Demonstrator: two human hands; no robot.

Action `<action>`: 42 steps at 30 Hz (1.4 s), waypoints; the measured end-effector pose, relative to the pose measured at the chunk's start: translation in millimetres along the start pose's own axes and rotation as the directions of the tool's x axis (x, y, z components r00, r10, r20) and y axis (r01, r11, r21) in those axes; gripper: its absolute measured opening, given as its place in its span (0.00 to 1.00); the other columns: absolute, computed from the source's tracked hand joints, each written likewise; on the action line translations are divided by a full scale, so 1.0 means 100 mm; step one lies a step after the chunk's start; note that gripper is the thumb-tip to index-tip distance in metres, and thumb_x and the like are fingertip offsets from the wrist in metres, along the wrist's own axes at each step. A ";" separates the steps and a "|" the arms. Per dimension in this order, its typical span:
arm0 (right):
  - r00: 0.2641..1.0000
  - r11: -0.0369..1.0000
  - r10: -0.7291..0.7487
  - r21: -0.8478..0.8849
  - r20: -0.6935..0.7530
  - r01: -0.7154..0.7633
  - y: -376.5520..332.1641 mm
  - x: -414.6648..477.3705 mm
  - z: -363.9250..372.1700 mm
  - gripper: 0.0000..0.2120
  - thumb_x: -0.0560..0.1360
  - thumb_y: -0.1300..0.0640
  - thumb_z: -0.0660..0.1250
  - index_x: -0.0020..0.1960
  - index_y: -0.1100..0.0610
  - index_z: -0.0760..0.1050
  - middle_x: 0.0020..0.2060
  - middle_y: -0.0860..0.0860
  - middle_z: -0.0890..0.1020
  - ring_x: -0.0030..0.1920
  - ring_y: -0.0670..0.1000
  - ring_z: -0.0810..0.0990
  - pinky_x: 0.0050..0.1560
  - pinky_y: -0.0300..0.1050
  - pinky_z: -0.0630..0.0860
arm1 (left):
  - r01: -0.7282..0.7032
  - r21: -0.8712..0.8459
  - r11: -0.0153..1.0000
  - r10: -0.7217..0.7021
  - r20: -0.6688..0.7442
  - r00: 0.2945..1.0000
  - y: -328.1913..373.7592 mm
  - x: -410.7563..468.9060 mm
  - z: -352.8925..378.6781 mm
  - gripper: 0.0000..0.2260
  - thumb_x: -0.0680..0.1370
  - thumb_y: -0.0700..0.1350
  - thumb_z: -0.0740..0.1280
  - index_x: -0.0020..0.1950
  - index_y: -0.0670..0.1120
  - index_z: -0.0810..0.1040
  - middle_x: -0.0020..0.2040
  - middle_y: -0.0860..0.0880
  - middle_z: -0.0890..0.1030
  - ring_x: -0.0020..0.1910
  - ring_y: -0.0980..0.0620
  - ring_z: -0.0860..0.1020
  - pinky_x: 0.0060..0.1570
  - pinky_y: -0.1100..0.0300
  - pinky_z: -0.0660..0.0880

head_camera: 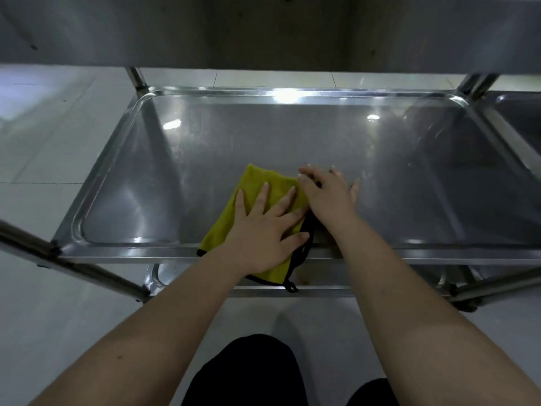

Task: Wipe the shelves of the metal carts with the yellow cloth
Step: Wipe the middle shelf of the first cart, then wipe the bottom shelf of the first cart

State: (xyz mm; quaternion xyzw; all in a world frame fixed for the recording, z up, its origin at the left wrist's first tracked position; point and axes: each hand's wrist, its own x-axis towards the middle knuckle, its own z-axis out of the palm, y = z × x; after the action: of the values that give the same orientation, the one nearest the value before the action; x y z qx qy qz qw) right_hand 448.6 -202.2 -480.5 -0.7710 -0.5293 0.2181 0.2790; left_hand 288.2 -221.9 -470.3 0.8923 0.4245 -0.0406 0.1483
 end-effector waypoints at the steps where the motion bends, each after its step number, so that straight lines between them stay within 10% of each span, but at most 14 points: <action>1: 1.000 1.000 0.014 -0.020 0.015 -0.014 -0.05 0.06 0.01 0.19 0.78 0.39 0.58 0.66 0.42 0.74 0.66 0.45 0.76 0.76 0.52 0.58 0.74 0.65 0.36 | 0.001 -0.114 0.994 -0.005 -0.034 0.999 -0.05 -0.01 -0.03 0.23 0.81 0.61 0.54 0.77 0.65 0.57 0.80 0.58 0.49 0.79 0.47 0.43 0.73 0.38 0.37; 5: 0.968 0.981 -0.115 -0.130 0.221 0.146 -0.38 0.25 0.18 0.32 0.71 0.32 0.57 0.71 0.46 0.70 0.67 0.51 0.76 0.70 0.58 0.69 0.71 0.68 0.57 | -0.018 -0.548 0.836 -0.217 -0.360 0.907 -0.35 -0.20 -0.07 0.17 0.76 0.41 0.69 0.65 0.51 0.78 0.63 0.52 0.78 0.63 0.49 0.75 0.65 0.52 0.69; 9: 0.952 0.968 -0.200 -0.105 0.233 0.229 -0.63 0.23 0.40 0.26 0.77 0.45 0.67 0.72 0.49 0.65 0.66 0.53 0.75 0.67 0.58 0.72 0.70 0.62 0.63 | 0.087 -0.570 0.817 -0.404 -0.458 0.792 -0.47 -0.33 -0.01 0.19 0.73 0.42 0.73 0.63 0.51 0.78 0.54 0.54 0.76 0.54 0.54 0.74 0.57 0.56 0.71; 15: 0.925 0.932 -0.360 0.087 0.118 0.351 -0.66 0.10 -0.04 0.14 0.72 0.55 0.74 0.55 0.58 0.78 0.52 0.54 0.79 0.54 0.54 0.76 0.46 0.39 0.66 | 0.114 -0.714 0.691 -0.455 -0.307 0.836 -0.46 -0.23 -0.09 0.30 0.73 0.47 0.76 0.72 0.52 0.68 0.56 0.55 0.75 0.53 0.57 0.74 0.44 0.68 0.70; 21: 0.900 0.863 -0.367 0.276 -0.236 0.424 -0.17 -0.53 -1.14 0.10 0.70 0.60 0.76 0.46 0.51 0.77 0.42 0.42 0.78 0.43 0.40 0.76 0.45 0.32 0.71 | -0.045 -0.662 0.748 -0.295 -0.393 0.871 -0.06 -0.14 -0.43 0.09 0.71 0.49 0.77 0.41 0.58 0.78 0.37 0.58 0.80 0.34 0.69 0.76 0.33 0.74 0.70; 24: 0.906 0.818 -0.312 0.404 -0.288 0.410 0.27 -0.95 -1.47 0.11 0.70 0.62 0.74 0.46 0.48 0.76 0.43 0.47 0.80 0.45 0.47 0.79 0.46 0.45 0.76 | -0.208 -0.635 0.744 -0.168 -0.480 0.861 0.39 -0.12 -0.48 0.10 0.69 0.47 0.79 0.41 0.58 0.80 0.36 0.61 0.80 0.36 0.68 0.77 0.36 0.74 0.70; 34: 0.880 0.763 -0.156 0.512 -0.448 0.396 1.33 -2.09 -1.74 0.12 0.68 0.57 0.75 0.47 0.48 0.76 0.43 0.41 0.82 0.47 0.45 0.81 0.49 0.41 0.78 | -0.605 -0.454 0.654 0.161 -0.698 0.698 1.38 -0.42 0.23 0.05 0.71 0.48 0.76 0.44 0.50 0.83 0.42 0.57 0.81 0.41 0.62 0.79 0.40 0.63 0.74; 42: 0.981 0.844 0.096 0.537 -0.169 0.010 2.54 -2.37 -0.80 0.21 0.70 0.68 0.73 0.43 0.40 0.79 0.41 0.41 0.82 0.43 0.42 0.79 0.44 0.35 0.75 | -0.246 -0.583 0.774 0.254 -0.071 0.965 1.23 -0.20 1.69 0.06 0.71 0.51 0.74 0.45 0.52 0.81 0.40 0.56 0.81 0.39 0.59 0.78 0.37 0.62 0.74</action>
State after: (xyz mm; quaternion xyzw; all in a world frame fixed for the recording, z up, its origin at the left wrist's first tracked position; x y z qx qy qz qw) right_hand 593.5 -512.2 -578.8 -0.6916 -0.4010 0.2889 0.5268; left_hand 379.4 -360.8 -599.2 0.8506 0.2930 0.1074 0.4232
